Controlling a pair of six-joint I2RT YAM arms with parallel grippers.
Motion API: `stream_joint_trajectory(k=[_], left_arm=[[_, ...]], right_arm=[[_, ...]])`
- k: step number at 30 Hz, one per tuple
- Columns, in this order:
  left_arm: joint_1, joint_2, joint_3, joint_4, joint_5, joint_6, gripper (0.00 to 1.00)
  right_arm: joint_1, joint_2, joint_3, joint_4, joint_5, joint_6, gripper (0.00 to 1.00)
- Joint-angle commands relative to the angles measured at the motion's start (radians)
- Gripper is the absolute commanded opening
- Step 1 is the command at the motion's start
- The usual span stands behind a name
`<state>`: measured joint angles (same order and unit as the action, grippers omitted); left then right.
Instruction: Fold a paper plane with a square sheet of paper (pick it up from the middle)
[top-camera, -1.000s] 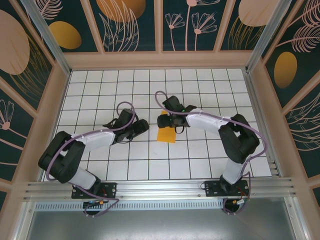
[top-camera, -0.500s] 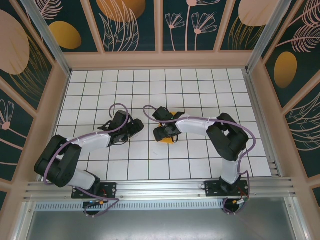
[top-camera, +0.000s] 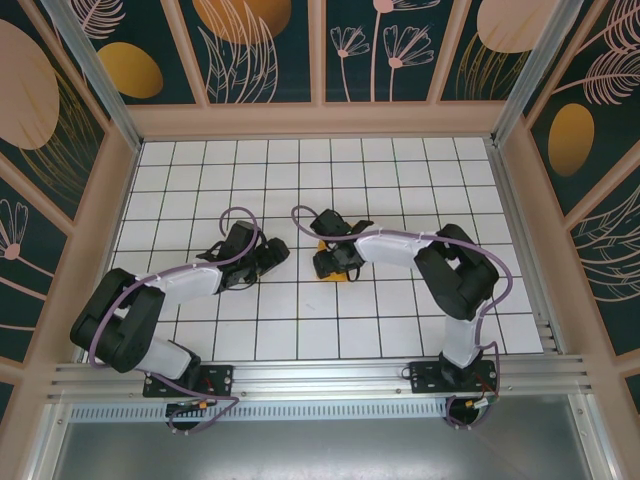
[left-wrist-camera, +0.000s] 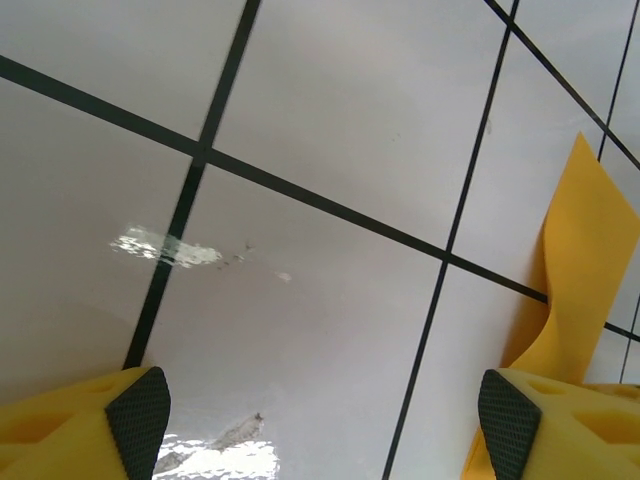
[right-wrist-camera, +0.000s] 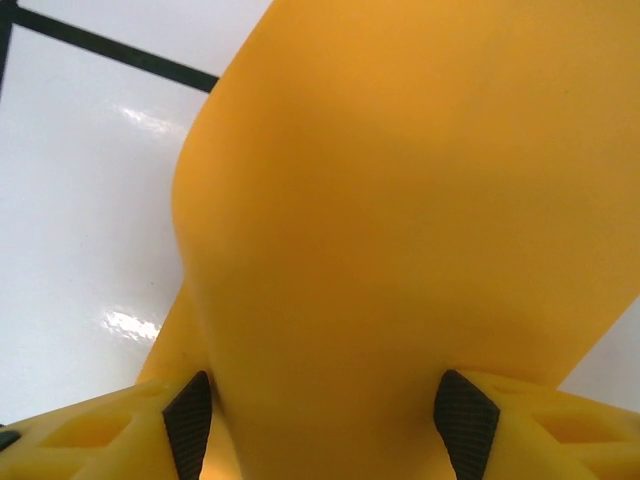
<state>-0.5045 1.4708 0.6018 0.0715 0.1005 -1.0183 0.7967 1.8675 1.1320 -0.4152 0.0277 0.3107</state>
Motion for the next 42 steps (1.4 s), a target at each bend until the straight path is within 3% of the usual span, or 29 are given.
stream_joint_trajectory(k=[1,5,26,31,35,42], left_arm=[[0.007,0.015,0.015,0.034,0.039,0.02,0.83],[0.006,0.02,0.018,0.048,0.063,0.027,0.83],[0.004,0.041,-0.028,0.293,0.304,0.04,0.82],[0.003,0.055,-0.05,0.395,0.371,0.002,0.76],[-0.003,0.072,-0.068,0.506,0.429,-0.05,0.67],[-0.03,0.158,-0.034,0.614,0.492,-0.084,0.6]], right_arm=[[-0.051,0.029,-0.086,0.035,-0.171,-0.021,0.66],[-0.096,-0.006,-0.127,0.076,-0.271,-0.035,0.67],[-0.152,-0.016,-0.183,0.133,-0.335,-0.031,0.72],[-0.164,-0.017,-0.197,0.153,-0.344,-0.019,0.69],[-0.181,-0.046,-0.245,0.227,-0.422,-0.021,0.69],[-0.218,-0.065,-0.302,0.321,-0.531,-0.018,0.68]])
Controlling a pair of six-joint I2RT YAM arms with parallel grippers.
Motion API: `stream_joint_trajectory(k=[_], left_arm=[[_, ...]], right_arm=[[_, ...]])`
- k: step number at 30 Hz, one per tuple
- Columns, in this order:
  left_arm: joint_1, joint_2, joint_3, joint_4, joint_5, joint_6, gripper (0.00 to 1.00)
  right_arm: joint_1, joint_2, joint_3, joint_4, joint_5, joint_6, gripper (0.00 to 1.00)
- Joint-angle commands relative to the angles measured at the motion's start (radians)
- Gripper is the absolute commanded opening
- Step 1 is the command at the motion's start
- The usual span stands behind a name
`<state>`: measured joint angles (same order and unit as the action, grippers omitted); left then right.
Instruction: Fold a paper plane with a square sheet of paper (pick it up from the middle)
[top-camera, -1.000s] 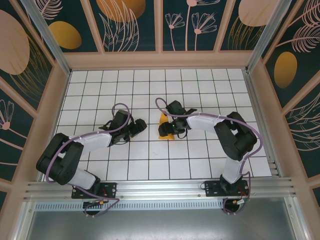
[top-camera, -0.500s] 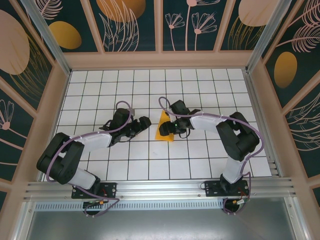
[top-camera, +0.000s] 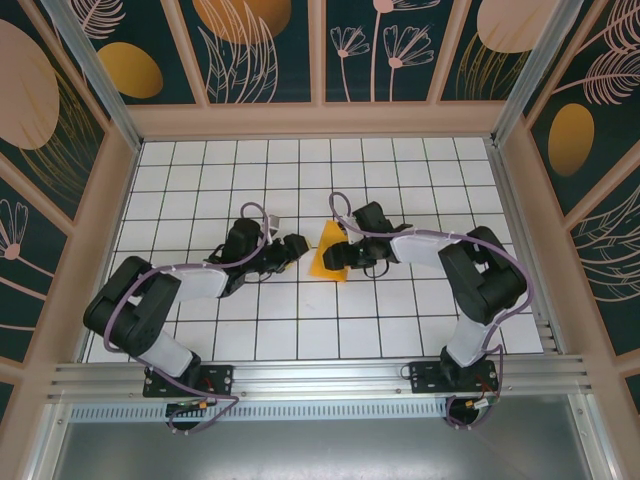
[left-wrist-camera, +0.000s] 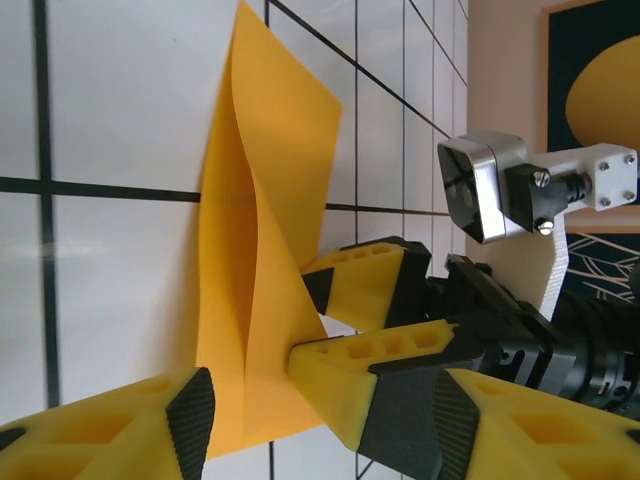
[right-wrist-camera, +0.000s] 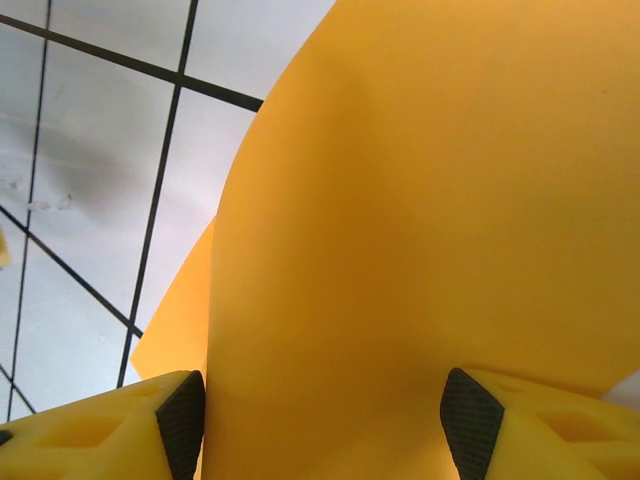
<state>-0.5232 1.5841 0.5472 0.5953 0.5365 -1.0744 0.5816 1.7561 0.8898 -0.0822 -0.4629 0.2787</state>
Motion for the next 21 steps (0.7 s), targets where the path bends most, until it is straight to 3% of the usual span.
stream_joint_trajectory(k=[1,8,13,21], left_arm=[[-0.014,0.063,0.028,0.106,0.067,-0.037,0.59],[-0.027,0.16,0.106,0.096,0.07,-0.043,0.57],[-0.027,0.215,0.14,0.071,0.052,-0.047,0.46],[-0.028,0.267,0.187,0.049,0.051,-0.045,0.45]], right_arm=[[-0.005,0.046,-0.065,-0.006,-0.046,0.012,0.68],[-0.011,0.044,-0.077,0.001,-0.041,0.002,0.68],[-0.012,0.046,-0.078,0.002,-0.039,-0.001,0.66],[-0.014,0.049,-0.078,0.002,-0.054,-0.005,0.65]])
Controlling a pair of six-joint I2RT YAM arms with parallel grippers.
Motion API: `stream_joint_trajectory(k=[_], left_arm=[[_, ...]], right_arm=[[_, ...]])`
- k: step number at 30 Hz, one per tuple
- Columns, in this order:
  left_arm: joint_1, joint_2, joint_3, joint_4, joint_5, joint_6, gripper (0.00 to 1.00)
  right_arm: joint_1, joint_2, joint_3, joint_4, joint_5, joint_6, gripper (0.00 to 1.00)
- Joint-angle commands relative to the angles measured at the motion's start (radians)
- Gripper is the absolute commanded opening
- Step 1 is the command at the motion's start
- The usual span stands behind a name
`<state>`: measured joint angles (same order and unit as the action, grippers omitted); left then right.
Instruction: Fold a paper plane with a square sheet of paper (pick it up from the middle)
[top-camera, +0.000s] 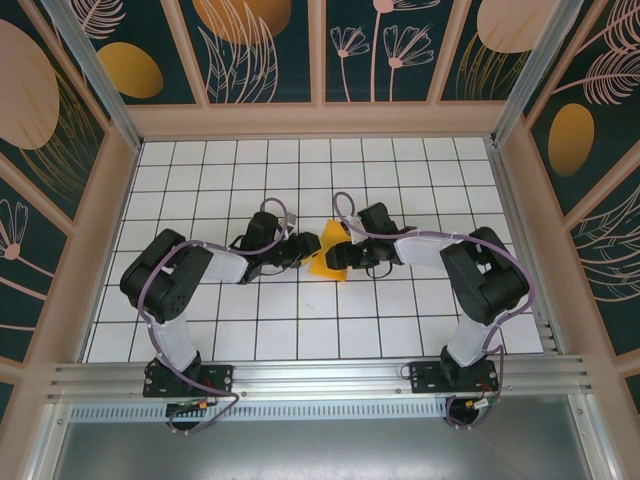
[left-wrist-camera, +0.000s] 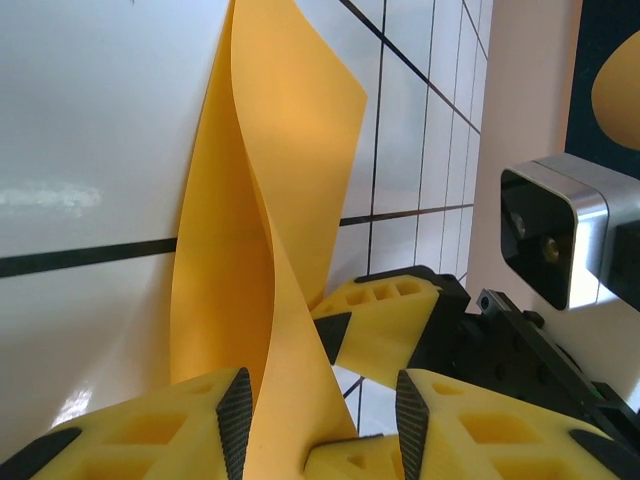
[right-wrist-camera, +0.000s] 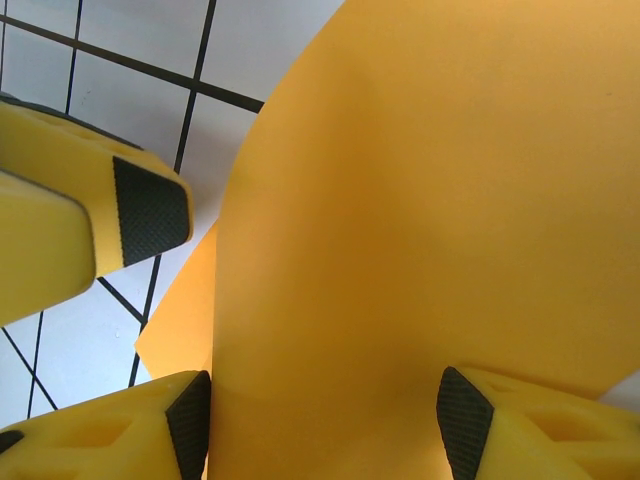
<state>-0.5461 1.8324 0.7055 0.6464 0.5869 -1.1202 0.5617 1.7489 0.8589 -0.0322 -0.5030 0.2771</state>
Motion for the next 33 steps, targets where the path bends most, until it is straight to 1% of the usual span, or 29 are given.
stream_joint_trajectory(k=[1,7,18,22,27,29,30,31,33], left_arm=[[-0.006,0.025,0.031,-0.004,0.003,0.0,0.45],[-0.006,0.058,0.047,-0.003,0.004,-0.011,0.45],[-0.006,0.097,0.068,0.021,0.021,-0.026,0.46],[-0.006,0.106,0.065,0.016,0.024,-0.026,0.42],[-0.005,0.114,0.059,-0.002,0.02,-0.017,0.37],[-0.005,0.116,0.058,-0.019,0.012,-0.01,0.33],[-0.006,0.116,0.059,-0.029,0.006,-0.006,0.31],[-0.006,0.115,0.057,-0.041,-0.001,-0.002,0.29],[-0.005,0.114,0.057,-0.06,-0.009,0.006,0.28]], right_arm=[[0.007,0.055,-0.048,-0.049,-0.017,-0.005,0.65],[0.007,0.048,-0.052,-0.04,-0.043,-0.024,0.65],[0.007,0.023,-0.06,-0.02,-0.066,-0.053,0.72],[0.006,0.007,-0.055,-0.012,-0.054,-0.053,0.75],[0.006,-0.035,-0.036,0.028,-0.059,-0.025,0.76],[0.004,-0.064,-0.026,0.041,-0.043,-0.003,0.75],[0.002,-0.078,-0.016,0.047,-0.021,0.019,0.73],[-0.003,-0.09,-0.008,0.051,0.001,0.041,0.68],[-0.008,-0.114,-0.003,0.079,0.038,0.114,0.59]])
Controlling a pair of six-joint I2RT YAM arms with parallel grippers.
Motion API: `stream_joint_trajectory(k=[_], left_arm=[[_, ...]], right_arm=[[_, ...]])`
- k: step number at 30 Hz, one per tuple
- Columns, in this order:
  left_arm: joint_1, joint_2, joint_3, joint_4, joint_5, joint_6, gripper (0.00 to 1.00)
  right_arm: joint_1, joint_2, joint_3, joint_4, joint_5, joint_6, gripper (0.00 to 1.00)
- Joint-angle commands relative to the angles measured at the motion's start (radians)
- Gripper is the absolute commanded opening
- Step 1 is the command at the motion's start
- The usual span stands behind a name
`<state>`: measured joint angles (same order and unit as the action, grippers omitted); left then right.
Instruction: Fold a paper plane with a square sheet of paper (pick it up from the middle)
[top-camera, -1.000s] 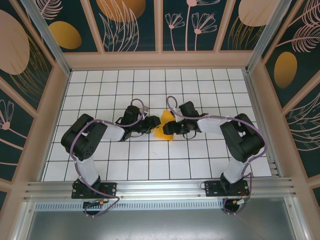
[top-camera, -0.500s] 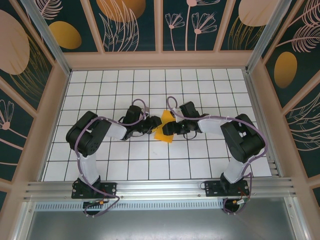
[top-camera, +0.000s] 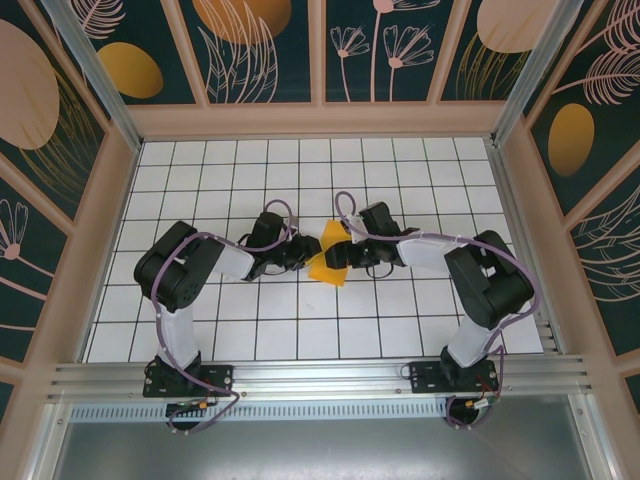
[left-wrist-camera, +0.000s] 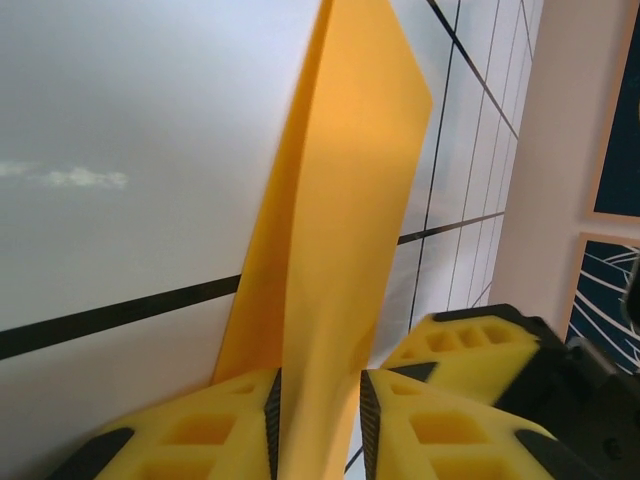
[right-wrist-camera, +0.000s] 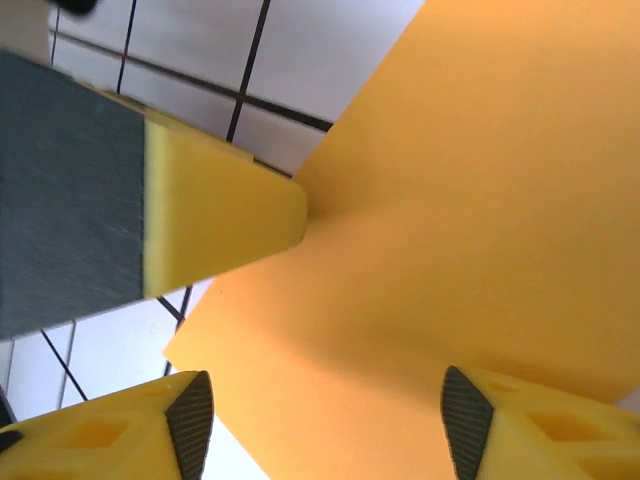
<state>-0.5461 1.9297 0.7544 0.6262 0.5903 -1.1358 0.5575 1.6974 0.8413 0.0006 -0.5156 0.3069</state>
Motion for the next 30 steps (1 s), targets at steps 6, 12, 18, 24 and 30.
stream_joint_trajectory(k=[6,12,18,24,30], left_arm=[[-0.006,0.0,-0.004,-0.049,-0.029,0.033,0.26],[-0.006,-0.017,-0.01,-0.042,-0.019,0.04,0.28],[-0.005,-0.036,-0.019,-0.047,-0.014,0.046,0.29],[-0.007,-0.06,-0.045,-0.028,0.023,0.057,0.32],[-0.008,-0.088,-0.038,-0.089,-0.009,0.086,0.32]], right_arm=[[-0.004,-0.073,0.034,0.015,0.157,0.213,0.4],[-0.005,0.001,0.047,-0.086,0.196,0.291,0.28],[-0.004,0.06,0.052,-0.078,0.155,0.294,0.24],[-0.005,0.112,0.076,-0.083,0.163,0.273,0.24],[-0.034,0.186,0.162,-0.079,0.138,0.187,0.24]])
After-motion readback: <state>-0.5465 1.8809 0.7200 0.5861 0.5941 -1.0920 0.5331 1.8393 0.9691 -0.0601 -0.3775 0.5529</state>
